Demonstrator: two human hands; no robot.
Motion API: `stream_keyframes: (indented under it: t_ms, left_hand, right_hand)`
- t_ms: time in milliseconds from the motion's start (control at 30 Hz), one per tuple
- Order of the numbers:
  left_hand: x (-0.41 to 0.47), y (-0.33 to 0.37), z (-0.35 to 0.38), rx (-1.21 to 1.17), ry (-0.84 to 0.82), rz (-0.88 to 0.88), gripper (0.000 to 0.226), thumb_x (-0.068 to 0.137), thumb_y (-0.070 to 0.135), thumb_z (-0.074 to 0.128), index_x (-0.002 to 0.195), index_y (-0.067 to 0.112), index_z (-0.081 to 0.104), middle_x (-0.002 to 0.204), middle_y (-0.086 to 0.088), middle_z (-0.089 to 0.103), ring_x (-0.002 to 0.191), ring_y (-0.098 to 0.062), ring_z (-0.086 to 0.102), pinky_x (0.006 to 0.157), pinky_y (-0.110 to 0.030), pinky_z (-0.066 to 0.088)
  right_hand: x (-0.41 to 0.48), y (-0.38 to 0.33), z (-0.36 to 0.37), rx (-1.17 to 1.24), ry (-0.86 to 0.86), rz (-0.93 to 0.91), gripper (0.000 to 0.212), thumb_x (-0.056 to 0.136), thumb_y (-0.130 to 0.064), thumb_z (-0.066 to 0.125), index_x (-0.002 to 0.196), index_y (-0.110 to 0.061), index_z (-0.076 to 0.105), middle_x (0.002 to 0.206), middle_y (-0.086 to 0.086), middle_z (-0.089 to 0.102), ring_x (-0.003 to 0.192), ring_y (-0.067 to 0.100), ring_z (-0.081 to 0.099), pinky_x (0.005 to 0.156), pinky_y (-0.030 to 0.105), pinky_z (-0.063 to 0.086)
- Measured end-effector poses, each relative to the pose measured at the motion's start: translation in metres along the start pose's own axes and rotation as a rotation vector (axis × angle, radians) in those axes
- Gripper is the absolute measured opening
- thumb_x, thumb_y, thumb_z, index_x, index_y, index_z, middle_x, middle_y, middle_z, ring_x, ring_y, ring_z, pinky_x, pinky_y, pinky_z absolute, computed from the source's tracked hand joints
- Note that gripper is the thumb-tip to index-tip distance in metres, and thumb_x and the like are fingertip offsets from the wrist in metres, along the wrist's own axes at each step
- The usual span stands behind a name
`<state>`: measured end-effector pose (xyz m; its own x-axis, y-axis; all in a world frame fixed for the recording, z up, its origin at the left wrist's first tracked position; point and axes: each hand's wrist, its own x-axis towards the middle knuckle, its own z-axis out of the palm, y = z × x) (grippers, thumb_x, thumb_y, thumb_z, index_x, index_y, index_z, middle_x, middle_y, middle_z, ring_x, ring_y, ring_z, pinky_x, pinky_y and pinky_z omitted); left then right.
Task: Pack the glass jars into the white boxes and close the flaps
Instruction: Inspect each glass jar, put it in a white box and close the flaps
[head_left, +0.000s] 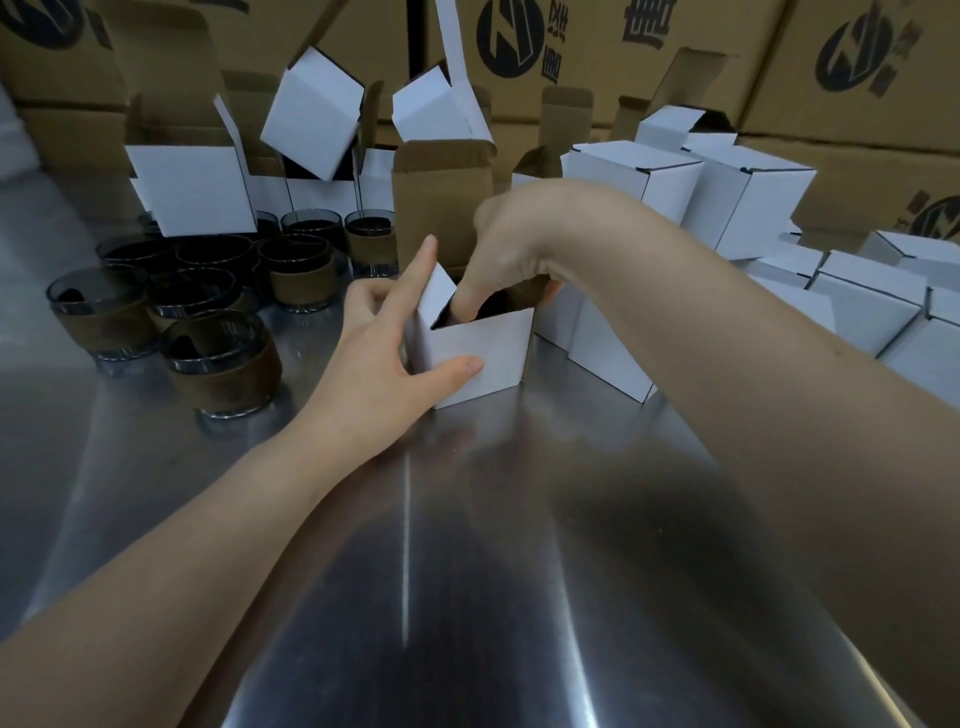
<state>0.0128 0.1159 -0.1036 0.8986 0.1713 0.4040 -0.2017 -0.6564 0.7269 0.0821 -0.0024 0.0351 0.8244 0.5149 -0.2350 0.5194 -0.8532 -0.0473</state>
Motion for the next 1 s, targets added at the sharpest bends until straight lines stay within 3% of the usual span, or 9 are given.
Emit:
stream_keyframes:
  t_ms: [167,267,367,533,633,733,800,867,1000]
  left_hand:
    - [-0.001,0.003,-0.002,-0.027,0.010,-0.025,0.091,0.084,0.041,0.071,0.147,0.058,0.007,0.126,0.017,0.027,0.106,0.017,0.035,0.087,-0.010,0.033]
    - [-0.003,0.005,-0.004,-0.068,0.032,-0.026,0.085,0.083,0.035,0.073,0.145,0.056,0.018,0.131,0.015,0.031,0.105,0.013,0.040,0.080,-0.008,0.035]
    - [-0.003,0.006,-0.004,-0.058,0.039,-0.023,0.076,0.083,0.034,0.073,0.143,0.050,0.029,0.134,0.012,0.032,0.108,0.010,0.040,0.079,-0.009,0.037]
    - [-0.002,0.009,-0.004,-0.122,0.012,-0.073,0.065,0.083,0.047,0.070,0.139,0.042,0.038,0.134,0.013,0.034,0.123,0.000,0.040,0.081,-0.002,0.036]
    - [-0.001,0.011,-0.004,-0.153,0.008,-0.079,0.058,0.087,0.062,0.051,0.139,0.037,0.041,0.135,0.012,0.035,0.121,0.006,0.036,0.090,-0.006,0.030]
    - [-0.001,0.014,-0.003,-0.139,0.038,-0.069,0.039,0.100,0.045,0.044,0.137,0.033,0.044,0.132,0.007,0.039,0.120,0.004,0.036,0.099,-0.011,0.030]
    - [-0.001,0.015,-0.002,-0.137,0.049,-0.079,0.036,0.101,0.039,0.044,0.137,0.033,0.044,0.133,0.007,0.039,0.124,-0.001,0.038,0.106,-0.021,0.031]
    - [-0.002,0.016,-0.001,-0.181,0.054,-0.075,0.036,0.100,0.041,0.047,0.136,0.036,0.042,0.133,0.009,0.042,0.124,-0.001,0.042,0.103,-0.022,0.036]
    - [-0.003,0.018,-0.004,-0.435,0.112,-0.014,0.047,0.097,0.022,0.056,0.136,0.030,0.031,0.130,0.014,0.049,0.116,0.008,0.052,0.088,-0.012,0.046]
  right_hand:
    - [-0.005,0.014,0.002,0.353,0.061,-0.012,0.067,0.077,-0.037,0.080,0.133,-0.016,0.050,0.126,0.004,0.054,0.106,0.023,0.059,0.084,0.035,0.058]
    - [-0.013,0.031,0.006,0.554,0.297,-0.050,0.031,0.082,-0.024,0.072,0.110,-0.020,0.059,0.094,0.000,0.057,0.080,0.014,0.061,0.063,0.025,0.057]
    - [-0.019,0.040,0.015,0.827,0.364,-0.109,0.024,0.085,-0.013,0.065,0.107,-0.023,0.061,0.095,0.002,0.065,0.080,0.016,0.069,0.069,0.026,0.061]
    - [-0.013,0.045,0.042,0.779,0.384,-0.282,0.029,0.086,-0.009,0.060,0.111,-0.023,0.059,0.098,0.001,0.074,0.103,0.013,0.065,0.097,0.033,0.050]
    - [-0.011,0.048,0.054,0.747,0.405,-0.372,0.031,0.087,-0.005,0.053,0.111,-0.024,0.057,0.087,-0.007,0.074,0.095,0.001,0.064,0.087,0.020,0.049]
    - [-0.007,0.050,0.062,0.720,0.463,-0.421,0.036,0.083,0.000,0.053,0.107,-0.028,0.056,0.087,-0.008,0.073,0.084,-0.002,0.063,0.075,0.013,0.044]
    - [-0.003,0.052,0.066,0.831,0.484,-0.416,0.041,0.081,0.002,0.057,0.109,-0.028,0.050,0.089,-0.003,0.072,0.080,0.005,0.065,0.076,0.022,0.050]
    - [-0.001,0.054,0.069,0.987,0.479,-0.387,0.053,0.080,0.001,0.065,0.121,-0.025,0.042,0.095,0.002,0.069,0.078,0.011,0.067,0.084,0.031,0.056]
    - [-0.003,0.059,0.065,1.159,0.434,-0.420,0.087,0.084,-0.011,0.073,0.149,-0.030,0.018,0.100,0.004,0.071,0.080,0.012,0.072,0.074,0.019,0.053]
